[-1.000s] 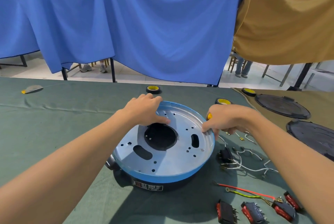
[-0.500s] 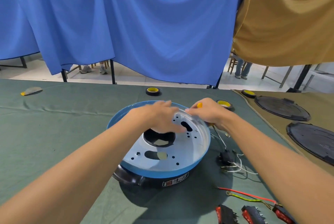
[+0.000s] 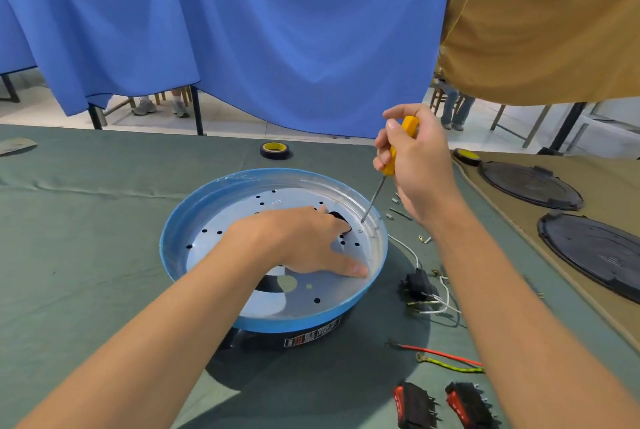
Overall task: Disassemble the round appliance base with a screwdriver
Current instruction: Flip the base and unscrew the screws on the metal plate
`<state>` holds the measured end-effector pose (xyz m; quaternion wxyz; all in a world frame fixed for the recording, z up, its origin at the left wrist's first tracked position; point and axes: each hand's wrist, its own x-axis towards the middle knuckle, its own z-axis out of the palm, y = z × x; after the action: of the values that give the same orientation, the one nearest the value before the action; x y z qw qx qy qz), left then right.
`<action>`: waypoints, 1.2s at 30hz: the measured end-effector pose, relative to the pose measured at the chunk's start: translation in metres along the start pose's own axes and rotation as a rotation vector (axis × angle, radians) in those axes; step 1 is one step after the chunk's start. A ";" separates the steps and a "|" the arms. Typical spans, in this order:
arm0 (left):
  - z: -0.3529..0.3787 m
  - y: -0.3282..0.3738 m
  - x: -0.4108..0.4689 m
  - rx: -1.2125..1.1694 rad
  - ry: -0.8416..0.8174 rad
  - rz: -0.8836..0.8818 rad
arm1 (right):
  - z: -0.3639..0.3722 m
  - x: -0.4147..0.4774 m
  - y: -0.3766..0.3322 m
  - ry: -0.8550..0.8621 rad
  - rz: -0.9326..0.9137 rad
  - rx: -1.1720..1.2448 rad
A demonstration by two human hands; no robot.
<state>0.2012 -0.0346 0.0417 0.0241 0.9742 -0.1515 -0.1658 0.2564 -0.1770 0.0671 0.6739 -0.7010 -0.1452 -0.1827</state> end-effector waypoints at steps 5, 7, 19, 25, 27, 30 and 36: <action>0.002 -0.001 0.001 -0.045 0.045 -0.011 | 0.003 -0.001 0.010 -0.037 -0.012 -0.101; 0.002 -0.002 0.001 -0.050 0.047 -0.017 | 0.004 -0.001 0.012 -0.030 -0.014 -0.097; -0.001 0.001 -0.001 -0.005 0.004 -0.018 | 0.002 -0.003 0.013 -0.129 -0.068 -0.116; -0.001 0.002 -0.002 0.005 0.001 -0.022 | -0.003 -0.002 0.011 -0.244 -0.086 -0.104; 0.000 0.002 -0.002 0.006 0.003 -0.027 | -0.004 -0.002 0.010 -0.286 -0.083 -0.083; 0.000 0.002 -0.004 -0.007 0.009 -0.037 | -0.006 -0.001 0.010 -0.319 -0.082 -0.057; 0.000 0.003 -0.006 -0.023 0.012 -0.036 | -0.005 0.002 0.019 -0.116 -0.010 -0.059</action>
<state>0.1949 -0.0361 0.0440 0.0332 0.9773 -0.1320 -0.1621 0.2660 -0.1828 0.0511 0.6426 -0.7291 -0.1821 -0.1492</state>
